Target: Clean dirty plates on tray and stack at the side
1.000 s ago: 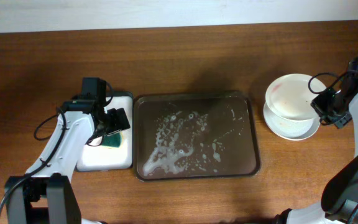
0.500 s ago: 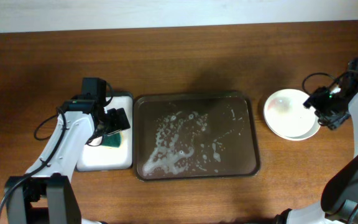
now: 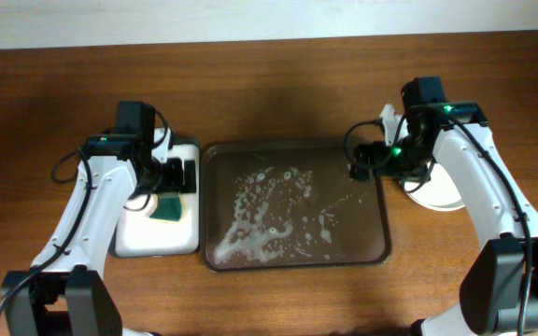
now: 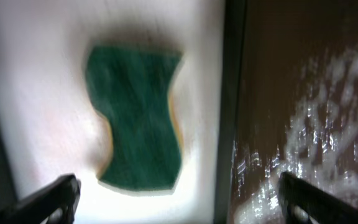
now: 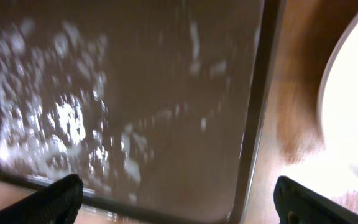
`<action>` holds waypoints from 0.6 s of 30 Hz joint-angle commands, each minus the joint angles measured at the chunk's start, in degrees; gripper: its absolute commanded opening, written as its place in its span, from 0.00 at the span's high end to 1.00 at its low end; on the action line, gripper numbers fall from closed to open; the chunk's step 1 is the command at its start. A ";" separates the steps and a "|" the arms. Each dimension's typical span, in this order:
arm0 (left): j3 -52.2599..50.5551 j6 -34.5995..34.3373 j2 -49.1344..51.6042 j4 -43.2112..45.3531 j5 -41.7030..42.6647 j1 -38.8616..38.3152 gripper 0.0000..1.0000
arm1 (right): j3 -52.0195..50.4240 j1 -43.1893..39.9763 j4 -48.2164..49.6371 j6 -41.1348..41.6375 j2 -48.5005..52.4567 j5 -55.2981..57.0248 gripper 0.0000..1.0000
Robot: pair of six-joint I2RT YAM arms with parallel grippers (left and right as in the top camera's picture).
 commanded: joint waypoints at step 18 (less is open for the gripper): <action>-30.18 -0.20 -52.65 15.21 2.71 -3.43 0.01 | -24.28 10.86 10.43 3.91 -54.03 13.40 0.01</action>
